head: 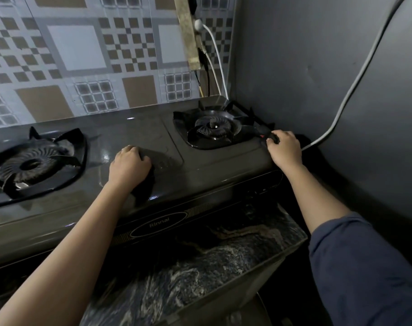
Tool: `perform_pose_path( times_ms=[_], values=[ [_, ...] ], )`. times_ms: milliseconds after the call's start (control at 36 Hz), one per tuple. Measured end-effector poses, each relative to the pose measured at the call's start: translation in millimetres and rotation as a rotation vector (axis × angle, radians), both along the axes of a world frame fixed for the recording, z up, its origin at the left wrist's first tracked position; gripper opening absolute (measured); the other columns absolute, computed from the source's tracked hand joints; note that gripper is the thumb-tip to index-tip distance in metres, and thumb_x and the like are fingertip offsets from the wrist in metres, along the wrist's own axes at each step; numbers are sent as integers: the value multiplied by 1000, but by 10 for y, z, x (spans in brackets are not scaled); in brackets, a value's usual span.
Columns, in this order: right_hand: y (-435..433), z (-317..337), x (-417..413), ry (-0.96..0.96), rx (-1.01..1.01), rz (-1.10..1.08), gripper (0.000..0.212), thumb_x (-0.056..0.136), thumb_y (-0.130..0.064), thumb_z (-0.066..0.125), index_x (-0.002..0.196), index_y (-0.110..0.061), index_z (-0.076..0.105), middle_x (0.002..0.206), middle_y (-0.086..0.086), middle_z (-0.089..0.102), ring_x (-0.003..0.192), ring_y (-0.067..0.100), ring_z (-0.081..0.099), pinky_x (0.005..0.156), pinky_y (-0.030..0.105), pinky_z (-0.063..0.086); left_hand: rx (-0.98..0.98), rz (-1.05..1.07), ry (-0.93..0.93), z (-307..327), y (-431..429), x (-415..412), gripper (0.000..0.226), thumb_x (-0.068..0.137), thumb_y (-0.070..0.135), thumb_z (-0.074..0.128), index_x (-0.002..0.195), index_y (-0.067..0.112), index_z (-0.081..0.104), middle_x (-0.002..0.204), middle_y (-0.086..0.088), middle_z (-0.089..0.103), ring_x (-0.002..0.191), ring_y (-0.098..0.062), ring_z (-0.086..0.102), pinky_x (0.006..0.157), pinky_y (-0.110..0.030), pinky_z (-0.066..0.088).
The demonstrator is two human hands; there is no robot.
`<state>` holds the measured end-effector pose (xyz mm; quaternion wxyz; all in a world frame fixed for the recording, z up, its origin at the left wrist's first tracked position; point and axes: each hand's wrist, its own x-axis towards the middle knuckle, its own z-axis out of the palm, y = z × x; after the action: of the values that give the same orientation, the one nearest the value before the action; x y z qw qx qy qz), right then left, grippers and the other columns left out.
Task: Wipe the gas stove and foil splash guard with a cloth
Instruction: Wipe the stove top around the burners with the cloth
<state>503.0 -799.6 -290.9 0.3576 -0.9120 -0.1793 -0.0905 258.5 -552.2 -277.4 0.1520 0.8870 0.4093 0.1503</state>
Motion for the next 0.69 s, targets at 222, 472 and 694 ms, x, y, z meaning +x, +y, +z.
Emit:
perform_pose_path(
  times_ms=[222,472,694],
  values=[
    [-5,-180,-388,-70,194,-189,34,91,-20,51,123,-9,56,136,14,43,123,38,38,104,39,31,-11,-59,43,24,-3,-78,35,91,24,46,115,1,55,132,-17,49,123,-36,43,98,-44,37],
    [187,-418,-849,-166,431,-268,36,90,-19,52,122,-3,57,135,23,44,128,40,37,107,42,26,-25,-139,61,12,37,-180,45,93,31,45,131,6,49,143,-13,42,131,-35,37,107,-43,33],
    [438,-537,-1396,-252,392,-133,38,93,-26,42,121,-4,57,132,22,46,127,41,38,107,48,32,-28,-203,62,-17,96,-268,49,93,38,45,134,12,46,145,-9,41,132,-33,36,109,-44,33]
  ],
)
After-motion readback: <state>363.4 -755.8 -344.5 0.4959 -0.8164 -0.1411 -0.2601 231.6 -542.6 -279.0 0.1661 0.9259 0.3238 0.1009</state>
